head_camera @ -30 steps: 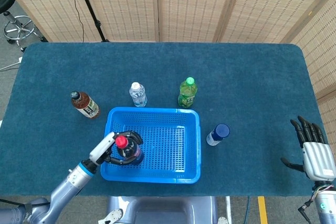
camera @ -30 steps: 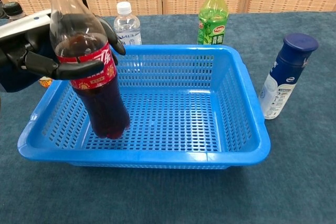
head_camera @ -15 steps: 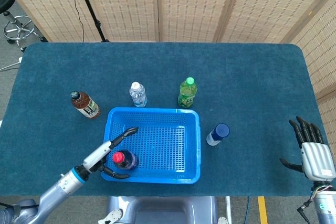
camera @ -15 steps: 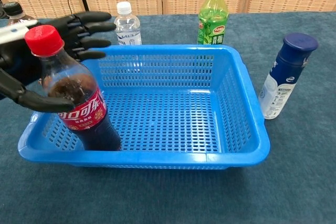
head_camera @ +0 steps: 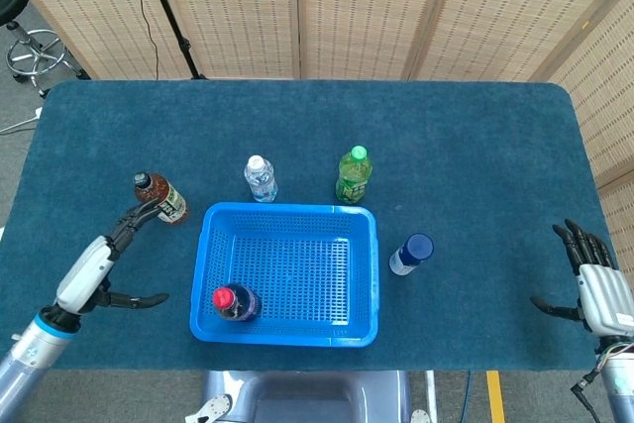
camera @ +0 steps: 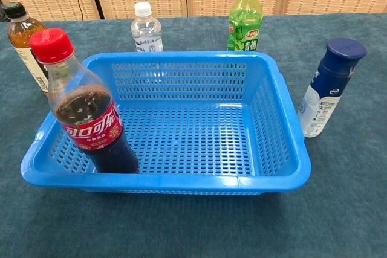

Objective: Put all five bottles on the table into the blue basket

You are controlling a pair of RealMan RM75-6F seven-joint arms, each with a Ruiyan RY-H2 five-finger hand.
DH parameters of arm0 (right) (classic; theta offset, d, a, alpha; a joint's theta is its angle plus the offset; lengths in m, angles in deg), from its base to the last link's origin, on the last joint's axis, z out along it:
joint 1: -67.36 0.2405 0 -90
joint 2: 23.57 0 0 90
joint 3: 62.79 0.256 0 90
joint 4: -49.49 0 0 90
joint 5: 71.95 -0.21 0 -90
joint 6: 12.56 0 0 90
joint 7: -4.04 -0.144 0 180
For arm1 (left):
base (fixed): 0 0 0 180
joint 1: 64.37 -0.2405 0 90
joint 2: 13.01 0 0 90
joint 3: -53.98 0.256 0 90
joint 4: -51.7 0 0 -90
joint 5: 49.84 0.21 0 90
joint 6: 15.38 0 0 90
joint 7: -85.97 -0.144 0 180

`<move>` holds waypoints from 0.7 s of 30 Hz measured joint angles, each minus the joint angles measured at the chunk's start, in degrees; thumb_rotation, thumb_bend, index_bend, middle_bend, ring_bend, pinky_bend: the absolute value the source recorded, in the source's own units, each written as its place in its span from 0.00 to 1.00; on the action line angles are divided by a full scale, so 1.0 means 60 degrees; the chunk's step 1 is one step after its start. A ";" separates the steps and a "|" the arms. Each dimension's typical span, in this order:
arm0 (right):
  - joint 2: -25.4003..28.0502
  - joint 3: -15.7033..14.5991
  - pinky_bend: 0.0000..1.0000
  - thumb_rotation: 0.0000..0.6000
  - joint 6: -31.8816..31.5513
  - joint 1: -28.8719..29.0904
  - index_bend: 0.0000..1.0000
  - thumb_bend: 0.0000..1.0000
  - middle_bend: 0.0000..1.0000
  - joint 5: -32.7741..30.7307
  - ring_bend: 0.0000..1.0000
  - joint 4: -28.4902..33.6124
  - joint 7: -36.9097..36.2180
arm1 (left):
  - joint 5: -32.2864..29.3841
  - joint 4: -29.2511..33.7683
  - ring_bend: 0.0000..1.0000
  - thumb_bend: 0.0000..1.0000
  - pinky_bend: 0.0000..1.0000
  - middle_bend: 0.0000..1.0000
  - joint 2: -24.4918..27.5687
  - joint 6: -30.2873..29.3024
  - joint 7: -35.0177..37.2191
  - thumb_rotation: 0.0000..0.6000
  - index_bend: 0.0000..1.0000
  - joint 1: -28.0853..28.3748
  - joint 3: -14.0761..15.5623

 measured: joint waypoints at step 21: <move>-0.1445 -0.0485 0.00 1.00 0.2352 0.2019 0.00 0.00 0.00 0.1586 0.00 -0.2601 -0.6479 | -0.3256 0.1184 0.00 0.04 0.00 0.00 0.1206 -0.0079 -0.5111 1.00 0.00 -0.2015 -0.0734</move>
